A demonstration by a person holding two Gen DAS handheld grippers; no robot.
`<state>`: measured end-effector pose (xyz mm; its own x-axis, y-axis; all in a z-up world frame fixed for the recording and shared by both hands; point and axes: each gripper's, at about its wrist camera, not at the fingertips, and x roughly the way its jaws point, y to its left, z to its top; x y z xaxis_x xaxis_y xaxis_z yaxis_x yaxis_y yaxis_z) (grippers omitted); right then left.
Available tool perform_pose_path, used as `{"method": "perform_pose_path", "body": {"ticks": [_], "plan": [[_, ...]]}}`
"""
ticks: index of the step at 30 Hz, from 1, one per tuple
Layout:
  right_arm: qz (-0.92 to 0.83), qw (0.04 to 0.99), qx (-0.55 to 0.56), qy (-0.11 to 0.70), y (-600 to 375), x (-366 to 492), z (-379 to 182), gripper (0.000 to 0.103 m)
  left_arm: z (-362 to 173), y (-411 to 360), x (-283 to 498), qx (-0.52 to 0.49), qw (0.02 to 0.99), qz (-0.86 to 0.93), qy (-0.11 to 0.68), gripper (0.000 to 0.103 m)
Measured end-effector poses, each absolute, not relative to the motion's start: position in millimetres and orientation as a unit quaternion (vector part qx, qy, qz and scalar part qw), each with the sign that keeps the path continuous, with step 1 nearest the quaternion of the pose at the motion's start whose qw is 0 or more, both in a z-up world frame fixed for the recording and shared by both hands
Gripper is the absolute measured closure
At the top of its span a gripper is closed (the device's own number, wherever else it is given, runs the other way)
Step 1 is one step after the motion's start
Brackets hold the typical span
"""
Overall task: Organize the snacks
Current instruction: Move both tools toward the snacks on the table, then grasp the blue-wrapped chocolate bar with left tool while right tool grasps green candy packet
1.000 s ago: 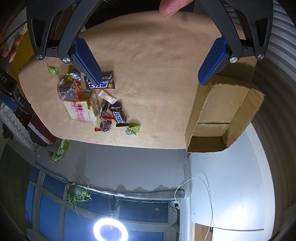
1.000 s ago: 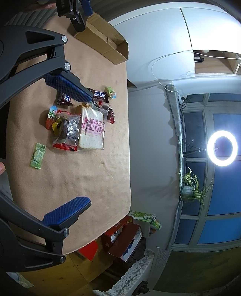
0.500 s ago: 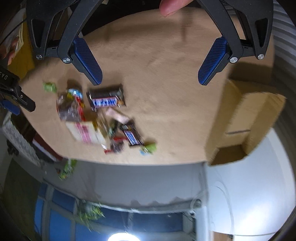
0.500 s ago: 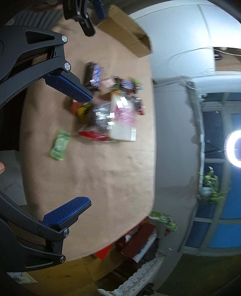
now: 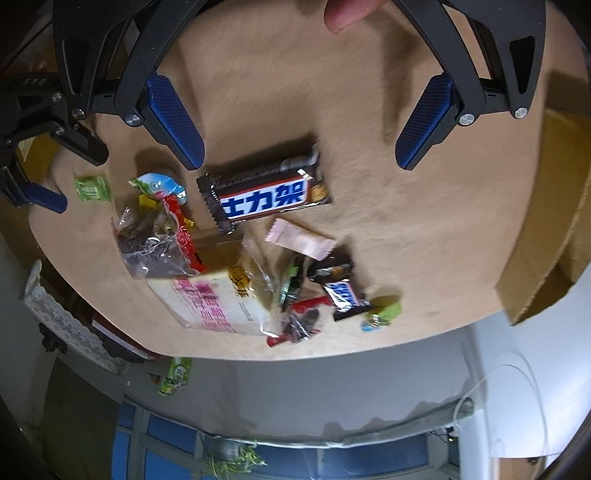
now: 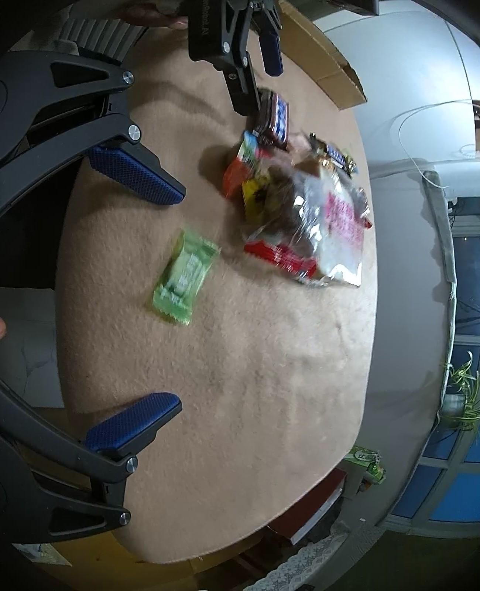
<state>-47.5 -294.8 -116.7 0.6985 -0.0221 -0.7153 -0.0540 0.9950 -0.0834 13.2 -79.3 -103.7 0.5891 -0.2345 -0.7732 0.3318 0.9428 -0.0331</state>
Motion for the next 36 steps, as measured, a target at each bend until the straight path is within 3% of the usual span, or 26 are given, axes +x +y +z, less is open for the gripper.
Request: {"method": "perform_pose_path", "body": {"ticks": [2,11,15,18,23,29,31,32,36], "plan": [[0.015,0.922,-0.045,0.384,-296,-50,-119,0.000,-115,-80,18,0.060,0.882,-0.152,0.441,0.000],[0.031,0.932,-0.050,0.356,-298,-50,-121,0.000,-120,-71,0,0.064,0.905,-0.182,0.380,0.000],[0.045,0.937,-0.048,0.344,-294,-55,-120,0.015,-116,-76,4,0.068,0.903,-0.191,0.379,0.000],[0.056,0.938,-0.045,0.340,-296,-55,-119,0.019,-118,-81,11,0.072,0.901,-0.194,0.382,0.000],[0.072,0.939,-0.034,0.336,-300,-59,-118,0.047,-115,-86,23,0.062,0.897,-0.206,0.385,0.004],[0.083,0.938,-0.035,0.335,-302,-59,-117,0.062,-113,-87,27,0.061,0.895,-0.221,0.382,0.019],[0.085,0.937,-0.034,0.336,-301,-61,-117,0.074,-114,-89,25,0.070,0.894,-0.227,0.379,0.023],[0.087,0.937,-0.036,0.337,-300,-61,-117,0.079,-113,-89,24,0.072,0.893,-0.233,0.378,0.027],[0.087,0.937,-0.038,0.337,-299,-62,-117,0.080,-111,-89,23,0.077,0.891,-0.242,0.377,0.055]]}}
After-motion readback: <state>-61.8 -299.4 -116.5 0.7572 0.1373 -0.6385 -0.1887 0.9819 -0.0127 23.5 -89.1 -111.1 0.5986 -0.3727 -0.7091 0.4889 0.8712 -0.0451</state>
